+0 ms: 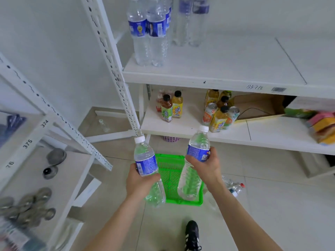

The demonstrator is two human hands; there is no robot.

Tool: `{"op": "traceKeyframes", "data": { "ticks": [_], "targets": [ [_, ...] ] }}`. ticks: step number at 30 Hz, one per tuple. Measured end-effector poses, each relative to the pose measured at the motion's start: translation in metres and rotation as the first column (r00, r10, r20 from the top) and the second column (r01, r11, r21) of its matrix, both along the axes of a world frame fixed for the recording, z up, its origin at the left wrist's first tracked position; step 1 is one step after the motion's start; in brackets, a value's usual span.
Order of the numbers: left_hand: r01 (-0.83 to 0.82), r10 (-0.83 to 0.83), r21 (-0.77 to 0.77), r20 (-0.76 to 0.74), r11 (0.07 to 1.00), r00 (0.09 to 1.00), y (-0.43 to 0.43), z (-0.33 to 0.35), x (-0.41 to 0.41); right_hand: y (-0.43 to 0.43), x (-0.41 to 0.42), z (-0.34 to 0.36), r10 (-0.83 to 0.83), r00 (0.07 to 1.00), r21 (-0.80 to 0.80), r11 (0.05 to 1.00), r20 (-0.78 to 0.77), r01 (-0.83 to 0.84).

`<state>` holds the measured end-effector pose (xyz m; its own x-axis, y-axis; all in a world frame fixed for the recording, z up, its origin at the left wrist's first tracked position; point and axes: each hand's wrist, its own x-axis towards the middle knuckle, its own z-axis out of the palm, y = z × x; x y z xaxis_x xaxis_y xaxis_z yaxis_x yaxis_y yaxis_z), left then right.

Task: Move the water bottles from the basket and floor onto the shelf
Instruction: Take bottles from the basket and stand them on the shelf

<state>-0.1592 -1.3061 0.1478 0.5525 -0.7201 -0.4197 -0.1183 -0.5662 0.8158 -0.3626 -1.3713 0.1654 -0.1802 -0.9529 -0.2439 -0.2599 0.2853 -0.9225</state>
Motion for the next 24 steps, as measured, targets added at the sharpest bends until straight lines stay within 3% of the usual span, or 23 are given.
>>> {"op": "traceKeyframes", "data": {
  "ticks": [13,24],
  "targets": [
    [0.193,-0.179,-0.22,0.081,0.956,0.98,0.009,0.136,-0.061,0.012,-0.067,0.158,0.005,1.0,-0.253,0.968,0.017,-0.001],
    [0.249,-0.193,-0.37,0.18,0.895,0.964,-0.02,0.221,-0.097,-0.013,-0.109,0.232,0.105,0.994,-0.372,0.924,0.034,-0.085]
  ]
}}
